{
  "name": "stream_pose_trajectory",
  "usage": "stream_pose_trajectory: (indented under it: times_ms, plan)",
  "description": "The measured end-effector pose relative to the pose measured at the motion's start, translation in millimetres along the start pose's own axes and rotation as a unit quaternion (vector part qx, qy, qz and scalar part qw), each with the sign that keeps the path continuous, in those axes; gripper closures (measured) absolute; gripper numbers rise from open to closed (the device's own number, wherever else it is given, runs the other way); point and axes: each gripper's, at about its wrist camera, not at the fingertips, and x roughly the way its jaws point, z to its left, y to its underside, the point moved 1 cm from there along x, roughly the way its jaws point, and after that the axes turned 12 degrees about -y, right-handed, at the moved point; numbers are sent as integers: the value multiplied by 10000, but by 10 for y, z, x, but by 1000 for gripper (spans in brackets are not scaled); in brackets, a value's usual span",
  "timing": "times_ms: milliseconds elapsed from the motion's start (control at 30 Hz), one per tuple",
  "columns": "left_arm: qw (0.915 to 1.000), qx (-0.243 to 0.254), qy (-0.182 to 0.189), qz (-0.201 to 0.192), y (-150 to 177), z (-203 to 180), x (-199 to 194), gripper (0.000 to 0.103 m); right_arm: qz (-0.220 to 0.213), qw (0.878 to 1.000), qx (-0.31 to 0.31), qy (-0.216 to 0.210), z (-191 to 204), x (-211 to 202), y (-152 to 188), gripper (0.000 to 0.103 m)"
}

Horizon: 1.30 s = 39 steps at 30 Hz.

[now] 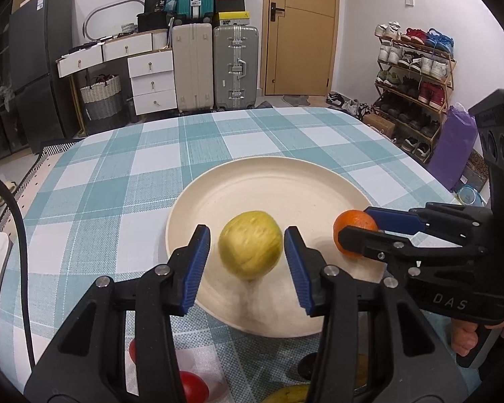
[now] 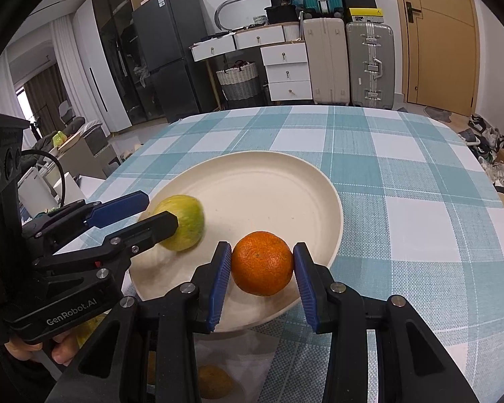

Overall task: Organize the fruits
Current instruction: 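Lower the guava onto the plate and open the left gripper while the right releases the orange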

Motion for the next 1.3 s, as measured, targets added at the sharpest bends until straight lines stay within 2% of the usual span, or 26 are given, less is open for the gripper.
stream_pose_trajectory:
  times_ms: [100,267,300,333,400,533,700,833,900,1067,1300]
  plan:
    - [9999,-85,65,-6,-5,30,-19,59,19,10000,15,39,-1,3,-4,63]
    - [9997,-224,95,-69,-3,110,-89,57,-111,9998,103,99,-18,-64,-14,51]
    - [9996,-255,94,-75,-1,125,-107,54,-124,9997,105,160,-18,-88,-13,44]
    - [9995,-279,83,-87,-2,138,-123,52,-141,9996,111,196,-18,-112,-10,33]
    - [9994,-316,22,-126,1,168,-177,37,-212,9995,104,213,-12,-182,1,18]
    - [9992,-314,-15,-251,13,205,-334,19,-184,9994,36,279,14,-296,25,11]
    - [9991,-143,-56,-403,87,200,-588,17,-191,9994,113,271,36,-430,81,0]
    - [9990,-92,-118,-422,157,218,-760,11,-294,9992,193,196,60,-533,131,0]
    - [9988,-134,-127,-457,197,238,-859,1,-296,9992,126,217,96,-564,153,0]
    - [9985,-128,-100,-532,290,273,-1045,1,-293,9993,51,220,174,-617,206,0]
    - [9989,-95,-114,-443,421,266,-1148,1,-246,9996,-8,155,247,-641,256,0]
